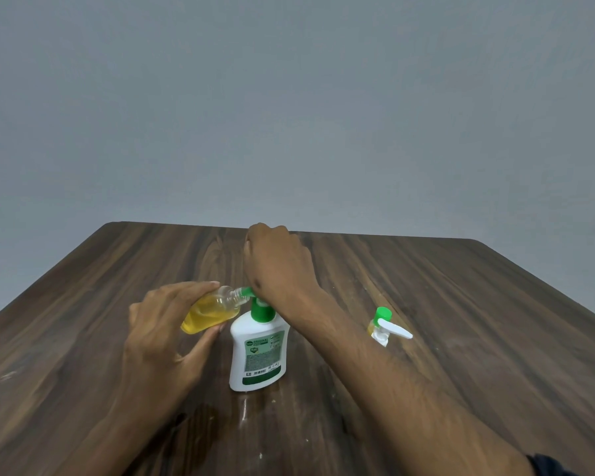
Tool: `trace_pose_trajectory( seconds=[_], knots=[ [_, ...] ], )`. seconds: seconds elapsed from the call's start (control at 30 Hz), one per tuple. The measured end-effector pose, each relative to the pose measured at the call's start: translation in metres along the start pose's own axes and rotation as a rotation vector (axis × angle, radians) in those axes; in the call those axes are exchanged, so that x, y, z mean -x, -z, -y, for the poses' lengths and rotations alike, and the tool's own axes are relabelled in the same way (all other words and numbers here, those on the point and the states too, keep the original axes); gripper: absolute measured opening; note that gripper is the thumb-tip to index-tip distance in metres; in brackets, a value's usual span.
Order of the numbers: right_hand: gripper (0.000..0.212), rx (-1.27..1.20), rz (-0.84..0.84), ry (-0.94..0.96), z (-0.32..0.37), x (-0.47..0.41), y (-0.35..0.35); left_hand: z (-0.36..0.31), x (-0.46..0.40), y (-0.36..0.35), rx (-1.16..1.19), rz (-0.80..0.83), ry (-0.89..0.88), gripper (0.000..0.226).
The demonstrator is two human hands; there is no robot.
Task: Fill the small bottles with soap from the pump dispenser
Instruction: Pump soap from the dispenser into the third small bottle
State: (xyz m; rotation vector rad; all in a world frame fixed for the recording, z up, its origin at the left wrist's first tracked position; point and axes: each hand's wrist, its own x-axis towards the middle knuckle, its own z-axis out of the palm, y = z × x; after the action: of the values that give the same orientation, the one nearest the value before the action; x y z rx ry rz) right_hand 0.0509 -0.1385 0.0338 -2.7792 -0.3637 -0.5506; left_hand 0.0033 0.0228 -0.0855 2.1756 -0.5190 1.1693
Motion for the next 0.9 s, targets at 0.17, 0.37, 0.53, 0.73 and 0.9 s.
trace_pose_trajectory(
  seconds=[0.17,0.37,0.53,0.73,0.9],
  knots=[
    [0.014,0.000,0.027,-0.002,0.0005,0.0001,-0.0003,0.0012,0.0010,-0.0006,0.003,-0.010,-0.001,0.048],
    [0.016,0.005,0.015,-0.004,0.0003,-0.0006,-0.0026,0.0003,0.0007,-0.0014,0.000,-0.005,0.003,0.048],
    [0.016,0.008,0.000,0.015,0.0001,0.0002,0.0027,0.0012,0.0014,-0.0005,0.011,0.009,0.010,0.051],
    [0.022,0.022,0.041,0.043,0.0028,0.0039,0.0044,0.0030,0.0017,-0.0016,0.002,0.008,0.000,0.049],
    [0.022,0.005,0.024,0.021,0.0006,0.0020,0.0021,-0.0001,0.0005,0.0008,-0.012,0.005,0.005,0.047]
  ],
)
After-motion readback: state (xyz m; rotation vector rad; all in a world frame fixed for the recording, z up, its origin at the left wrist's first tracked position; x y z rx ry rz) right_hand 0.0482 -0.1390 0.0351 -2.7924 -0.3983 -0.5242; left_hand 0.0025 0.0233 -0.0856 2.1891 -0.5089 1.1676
